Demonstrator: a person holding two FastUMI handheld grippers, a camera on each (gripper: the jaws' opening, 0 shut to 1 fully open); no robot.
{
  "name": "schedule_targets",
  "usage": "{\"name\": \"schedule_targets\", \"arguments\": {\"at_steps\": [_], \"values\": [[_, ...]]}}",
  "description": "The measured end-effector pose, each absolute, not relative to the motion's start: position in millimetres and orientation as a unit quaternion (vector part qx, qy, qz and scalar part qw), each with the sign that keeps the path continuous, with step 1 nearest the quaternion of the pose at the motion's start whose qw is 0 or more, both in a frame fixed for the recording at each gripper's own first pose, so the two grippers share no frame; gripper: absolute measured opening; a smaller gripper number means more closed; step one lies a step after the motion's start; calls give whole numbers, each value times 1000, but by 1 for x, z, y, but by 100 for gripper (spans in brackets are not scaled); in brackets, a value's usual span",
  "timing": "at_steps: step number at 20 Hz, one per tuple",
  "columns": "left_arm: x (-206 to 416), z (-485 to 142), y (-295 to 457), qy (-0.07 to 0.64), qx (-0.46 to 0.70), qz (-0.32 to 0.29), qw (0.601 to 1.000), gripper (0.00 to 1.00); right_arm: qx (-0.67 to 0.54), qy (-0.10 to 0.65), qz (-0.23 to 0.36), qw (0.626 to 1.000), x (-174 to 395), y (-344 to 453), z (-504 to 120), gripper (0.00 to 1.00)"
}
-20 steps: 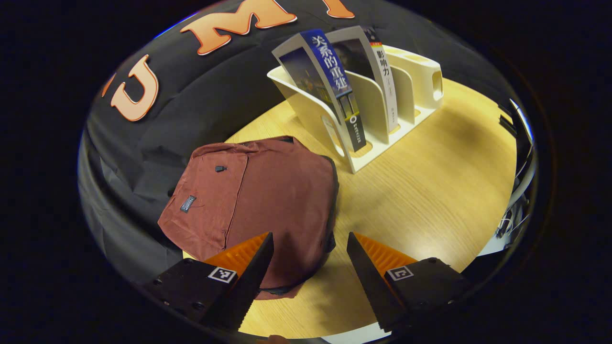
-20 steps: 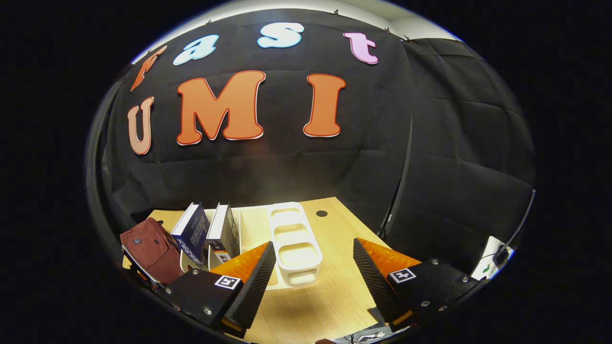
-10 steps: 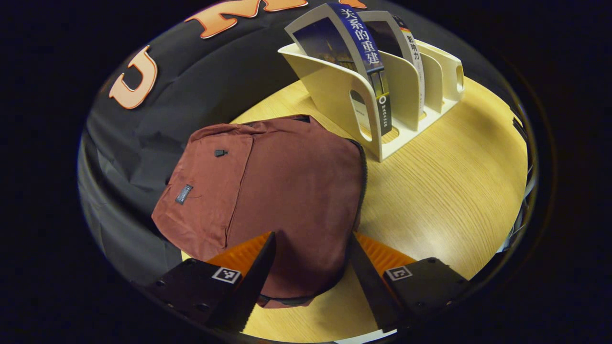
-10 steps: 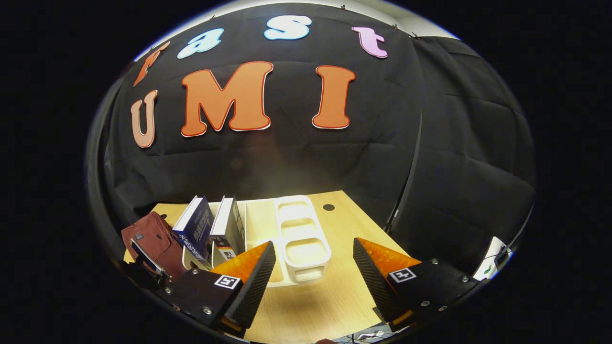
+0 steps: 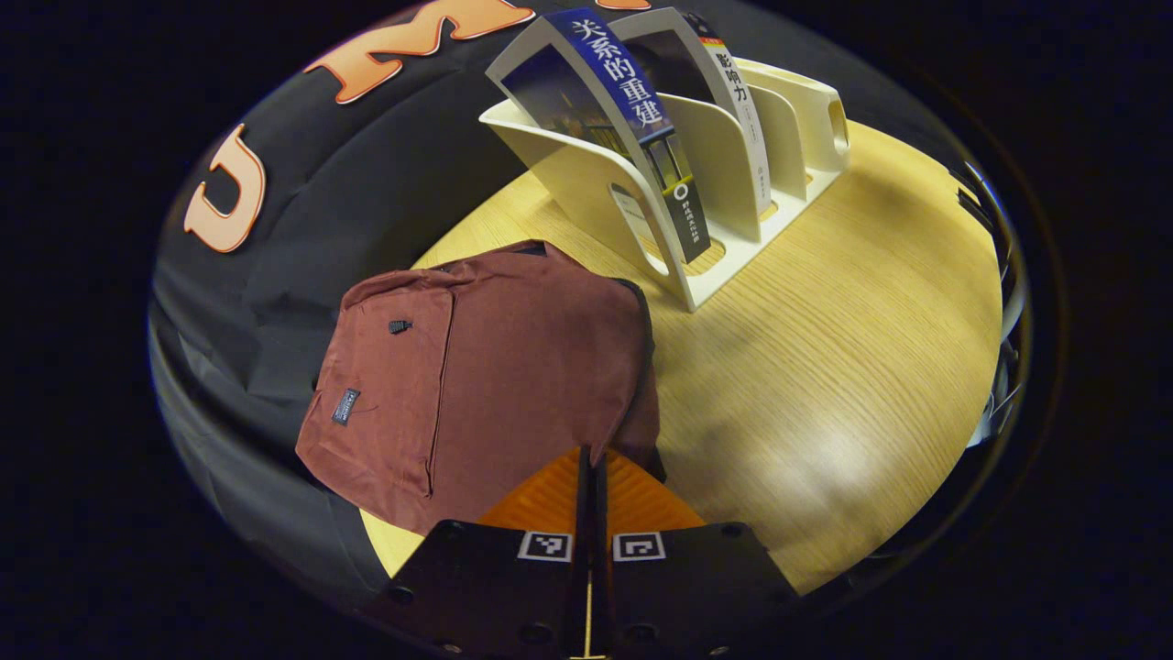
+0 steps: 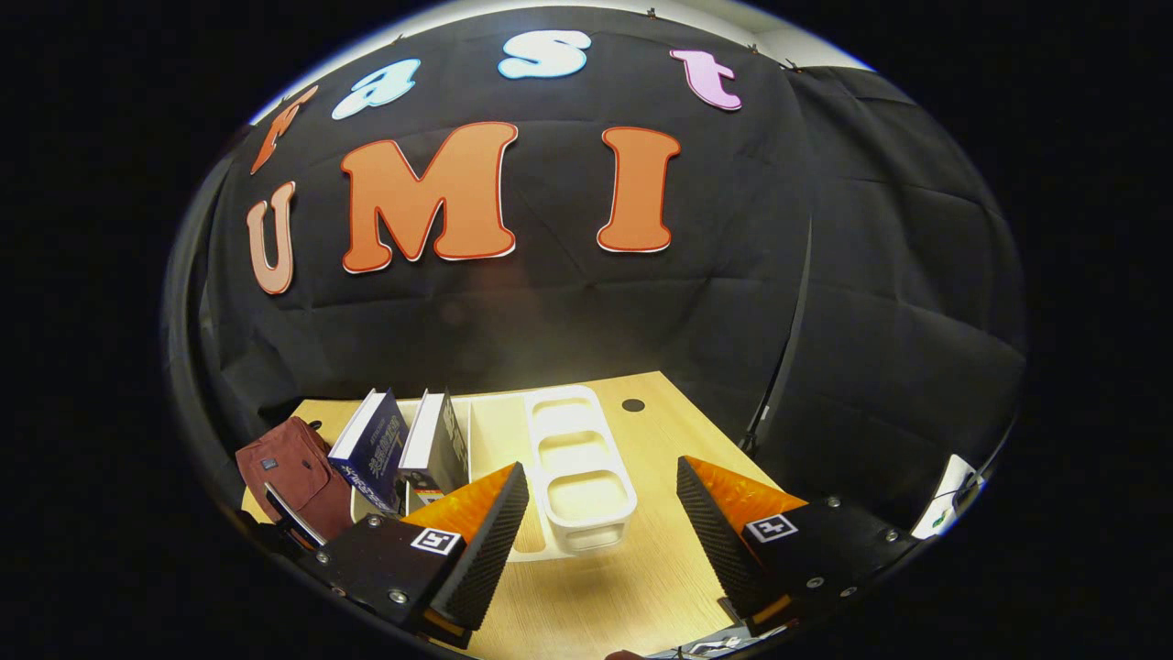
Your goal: Open the schoolbag, grab two books from the bookshelf and put them into the schoolbag.
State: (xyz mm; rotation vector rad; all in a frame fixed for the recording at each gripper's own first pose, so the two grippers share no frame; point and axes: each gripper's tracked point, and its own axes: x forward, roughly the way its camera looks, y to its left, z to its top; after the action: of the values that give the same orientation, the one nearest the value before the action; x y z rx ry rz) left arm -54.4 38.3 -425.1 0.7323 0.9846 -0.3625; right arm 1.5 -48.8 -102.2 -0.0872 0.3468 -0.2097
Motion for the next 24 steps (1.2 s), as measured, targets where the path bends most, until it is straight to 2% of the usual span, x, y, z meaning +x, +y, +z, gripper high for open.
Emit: {"name": "schedule_targets", "arguments": {"at_steps": [6,9,11,17,24], "values": [[-54,-419,40,500,318,-181,785,1,-7,174,-78,982,5,-49,-102,97],[-50,-403,39,521,280,-198,782,1,-8,177,-53,983,7,-44,-103,97],[-45,-379,42,525,262,-215,781,1,-12,176,-56,983,8,-44,-103,97],[-10,-295,77,506,231,-254,791,1,57,170,-79,981,-3,-10,-102,97],[51,-225,132,452,212,-260,826,1,11,132,-98,986,-10,40,-92,97]]}}
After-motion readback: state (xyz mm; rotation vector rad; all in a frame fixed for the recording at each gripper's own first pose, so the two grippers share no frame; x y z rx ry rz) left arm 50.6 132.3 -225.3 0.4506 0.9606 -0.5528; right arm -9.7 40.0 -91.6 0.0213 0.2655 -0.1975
